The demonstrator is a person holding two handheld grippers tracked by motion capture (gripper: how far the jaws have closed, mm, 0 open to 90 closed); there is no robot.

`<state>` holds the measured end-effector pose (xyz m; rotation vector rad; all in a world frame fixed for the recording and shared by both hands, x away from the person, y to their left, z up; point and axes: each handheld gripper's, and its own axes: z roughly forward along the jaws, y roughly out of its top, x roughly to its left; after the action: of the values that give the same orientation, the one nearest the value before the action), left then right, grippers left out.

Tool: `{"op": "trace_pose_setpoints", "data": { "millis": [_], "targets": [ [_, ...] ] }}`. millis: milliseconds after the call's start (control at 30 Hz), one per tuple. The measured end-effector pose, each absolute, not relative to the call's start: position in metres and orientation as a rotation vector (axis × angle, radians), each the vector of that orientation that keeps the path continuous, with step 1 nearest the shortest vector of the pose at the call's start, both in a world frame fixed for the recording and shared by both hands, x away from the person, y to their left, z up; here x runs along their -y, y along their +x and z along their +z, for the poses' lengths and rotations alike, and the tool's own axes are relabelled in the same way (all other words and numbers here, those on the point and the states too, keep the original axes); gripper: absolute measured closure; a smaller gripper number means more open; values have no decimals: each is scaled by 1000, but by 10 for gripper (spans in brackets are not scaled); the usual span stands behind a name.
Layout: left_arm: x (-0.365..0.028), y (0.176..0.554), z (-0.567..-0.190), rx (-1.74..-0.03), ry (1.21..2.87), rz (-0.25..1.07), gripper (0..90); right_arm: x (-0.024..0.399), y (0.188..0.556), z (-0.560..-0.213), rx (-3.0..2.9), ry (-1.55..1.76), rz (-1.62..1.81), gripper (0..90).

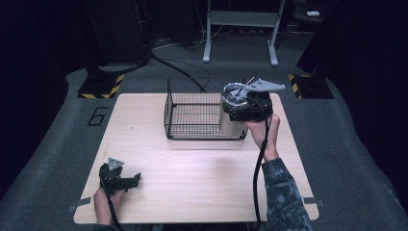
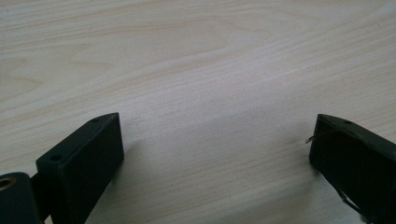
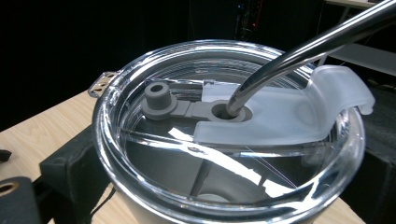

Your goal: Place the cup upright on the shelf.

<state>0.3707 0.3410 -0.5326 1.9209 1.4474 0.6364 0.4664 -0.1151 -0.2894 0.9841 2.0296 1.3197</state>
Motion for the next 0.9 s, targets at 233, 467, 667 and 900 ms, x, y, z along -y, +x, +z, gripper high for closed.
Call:
{"op": "trace_pose_setpoints", "data": {
  "millis": [233,467,667,900],
  "targets": [
    [-341,371,-533,-1447,1922,637,29,110,477,-282,-2018,991,1317,38],
    [-341,371,-533,-1447,1922,637,29,105,487,-277,-2011,993,1310,38],
    [-341,371,-533,-1447,1921,636,29,97,500,-274,-2006,1002,1301,38],
    [-341,371,-533,-1447,1922,637,30,90,514,-274,-1997,1035,1289,38]
  ]
}}
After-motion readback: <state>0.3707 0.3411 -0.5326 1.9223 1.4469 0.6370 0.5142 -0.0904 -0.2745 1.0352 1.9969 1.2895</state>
